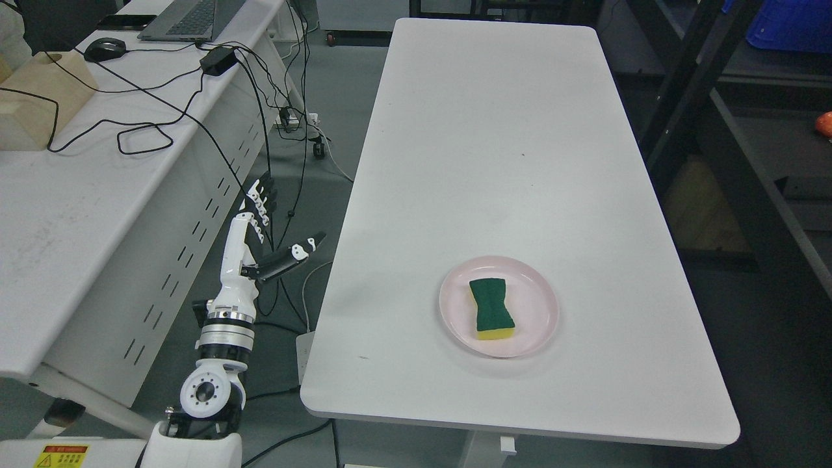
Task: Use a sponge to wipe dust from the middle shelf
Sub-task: 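Raise the left hand and reach toward the sponge on the pink plate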
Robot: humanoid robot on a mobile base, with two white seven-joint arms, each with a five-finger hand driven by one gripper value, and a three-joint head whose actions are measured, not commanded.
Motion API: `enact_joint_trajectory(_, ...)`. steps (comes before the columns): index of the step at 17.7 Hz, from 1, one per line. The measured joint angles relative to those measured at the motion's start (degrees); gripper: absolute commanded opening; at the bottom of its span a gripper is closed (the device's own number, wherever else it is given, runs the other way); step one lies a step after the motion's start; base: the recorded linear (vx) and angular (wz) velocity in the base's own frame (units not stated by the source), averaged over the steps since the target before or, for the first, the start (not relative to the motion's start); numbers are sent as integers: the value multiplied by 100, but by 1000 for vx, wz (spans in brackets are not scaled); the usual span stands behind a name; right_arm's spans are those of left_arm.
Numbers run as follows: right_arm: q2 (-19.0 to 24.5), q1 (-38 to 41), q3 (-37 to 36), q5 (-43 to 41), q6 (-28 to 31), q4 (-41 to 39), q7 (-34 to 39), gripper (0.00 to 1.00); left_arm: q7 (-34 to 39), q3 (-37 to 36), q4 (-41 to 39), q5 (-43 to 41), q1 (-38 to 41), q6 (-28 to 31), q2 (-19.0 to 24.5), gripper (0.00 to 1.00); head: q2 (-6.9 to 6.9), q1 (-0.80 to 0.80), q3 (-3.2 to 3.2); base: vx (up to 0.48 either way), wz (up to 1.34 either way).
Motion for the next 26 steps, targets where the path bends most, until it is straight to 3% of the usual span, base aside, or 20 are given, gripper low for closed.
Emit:
enact_joint_trajectory(5, 0, 0, 0, 0, 0, 0, 0, 100, -55, -43, -64, -1, 37, 106, 0, 97, 0, 0, 0, 39, -106)
enact_joint_trajectory(10, 0, 1, 0, 0, 0, 0, 1, 100, -993, -287, -86, -346, -302, -70, 233, 96, 0, 0, 0, 23, -38)
enact_joint_trajectory(14, 0, 0, 0, 0, 0, 0, 1, 100, -1608, -792, -83, -1639, -836, -649, 574, 95, 0, 0, 0, -6, 4)
enact_joint_trajectory(22, 0, 1, 0, 0, 0, 0, 2, 100, -2677, -2116, 27, -5200, -1954, -2556, 1074, 93, 0, 0, 0, 0, 0)
enact_joint_trajectory(26, 0, 1, 0, 0, 0, 0, 2, 100, -2855, -2660, 132, -6010, -2296, -2796, 1179, 92, 0, 0, 0, 0, 0)
